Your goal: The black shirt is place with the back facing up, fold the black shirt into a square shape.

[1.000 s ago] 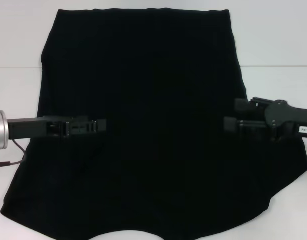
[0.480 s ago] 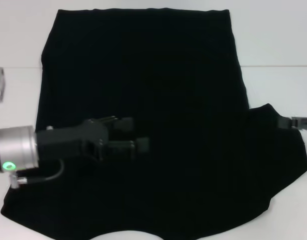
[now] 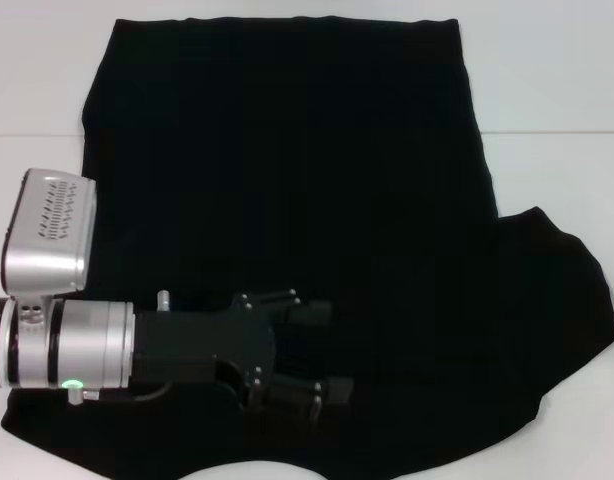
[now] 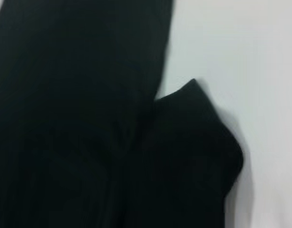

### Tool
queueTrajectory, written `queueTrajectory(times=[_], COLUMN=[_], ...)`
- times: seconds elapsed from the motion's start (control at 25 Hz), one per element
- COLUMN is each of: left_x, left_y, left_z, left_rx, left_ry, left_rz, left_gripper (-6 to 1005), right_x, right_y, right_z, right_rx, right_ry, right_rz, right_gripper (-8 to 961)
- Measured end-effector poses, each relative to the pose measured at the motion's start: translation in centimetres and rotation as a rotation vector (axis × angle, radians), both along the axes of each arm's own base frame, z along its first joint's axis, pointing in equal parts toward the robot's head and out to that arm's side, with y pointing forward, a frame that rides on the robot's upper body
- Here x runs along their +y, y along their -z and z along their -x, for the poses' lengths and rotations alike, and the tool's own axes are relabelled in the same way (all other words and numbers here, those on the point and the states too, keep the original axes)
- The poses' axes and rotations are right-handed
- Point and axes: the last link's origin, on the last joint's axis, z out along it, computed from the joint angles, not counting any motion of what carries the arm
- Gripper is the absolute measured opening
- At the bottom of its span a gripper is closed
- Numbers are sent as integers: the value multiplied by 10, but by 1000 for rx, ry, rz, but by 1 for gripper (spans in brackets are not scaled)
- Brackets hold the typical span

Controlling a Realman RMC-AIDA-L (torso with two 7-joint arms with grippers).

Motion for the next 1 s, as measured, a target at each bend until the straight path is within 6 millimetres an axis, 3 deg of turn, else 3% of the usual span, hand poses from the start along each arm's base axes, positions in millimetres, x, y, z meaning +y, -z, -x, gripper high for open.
queueTrajectory(times=[0.52,0.64,0.84,1.0], left_x=[3,4,5,6], left_y=[-1,-3,-4,-4], left_z=[-2,-1,0,0], left_rx=[13,14,15,20], left_ry=[18,17,15,10], left_rz=[-10,-17,-25,-31], left_gripper=[949,949,949,949], right_x=[20,23,25,25], right_y=[37,41,47,50], right_z=[12,14,16,17], right_rx=[-53,-61,-83,-86], right_ry=[-21,-27,-40,-45], right_rz=[32,27,39,41], right_gripper=[879,689,464,373])
